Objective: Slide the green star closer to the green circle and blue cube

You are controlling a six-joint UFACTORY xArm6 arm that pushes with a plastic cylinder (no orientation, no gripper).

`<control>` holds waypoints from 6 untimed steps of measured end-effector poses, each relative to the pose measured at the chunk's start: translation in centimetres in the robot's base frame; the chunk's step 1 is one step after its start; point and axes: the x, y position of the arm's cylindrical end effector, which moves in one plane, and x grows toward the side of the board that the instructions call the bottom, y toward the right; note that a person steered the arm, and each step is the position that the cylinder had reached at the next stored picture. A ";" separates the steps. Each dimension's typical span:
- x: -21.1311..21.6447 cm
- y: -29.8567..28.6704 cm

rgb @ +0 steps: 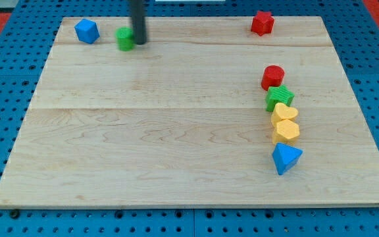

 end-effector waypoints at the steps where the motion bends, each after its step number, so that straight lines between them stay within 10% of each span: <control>1: 0.0 4.9; 6: 0.3 5.5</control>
